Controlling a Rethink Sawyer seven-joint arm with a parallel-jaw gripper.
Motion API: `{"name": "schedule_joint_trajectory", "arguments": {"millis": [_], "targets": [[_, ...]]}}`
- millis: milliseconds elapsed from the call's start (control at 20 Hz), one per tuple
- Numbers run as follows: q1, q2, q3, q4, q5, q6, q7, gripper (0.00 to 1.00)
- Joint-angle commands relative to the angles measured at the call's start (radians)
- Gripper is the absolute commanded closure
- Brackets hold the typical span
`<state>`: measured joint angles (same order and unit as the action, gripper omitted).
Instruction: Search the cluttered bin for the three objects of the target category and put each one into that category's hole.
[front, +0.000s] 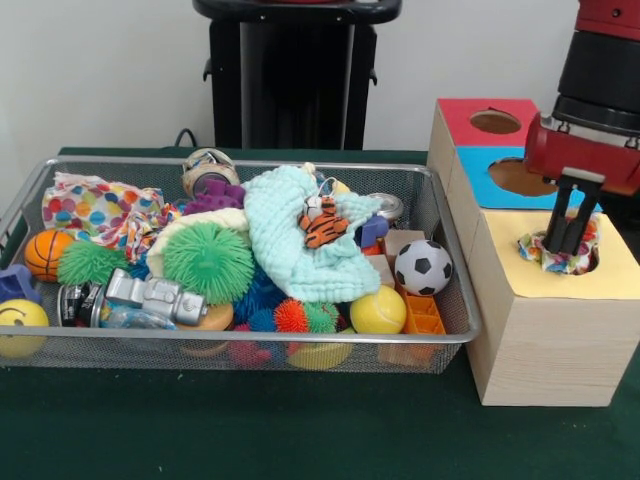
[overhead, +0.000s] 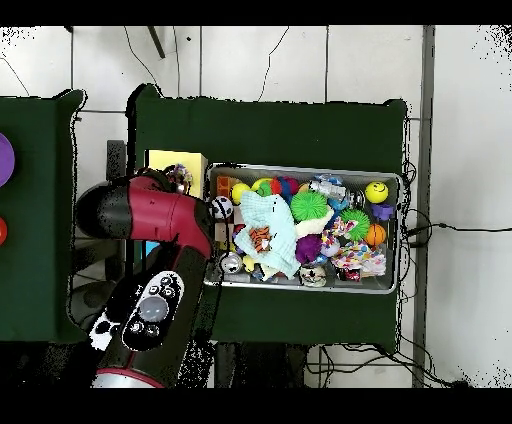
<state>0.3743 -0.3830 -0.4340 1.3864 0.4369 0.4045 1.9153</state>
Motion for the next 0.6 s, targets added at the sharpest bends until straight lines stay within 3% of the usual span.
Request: {"name": "schedule_joint_trajectory", "arguments": {"millis": [50,600], "targets": [[-0.048,0.074,0.147,0.086,0.045,-0.066,0.24,1.0],[-0.08,0.119,0.223,0.1,0.046,-0.164,0.227,1.0]]}}
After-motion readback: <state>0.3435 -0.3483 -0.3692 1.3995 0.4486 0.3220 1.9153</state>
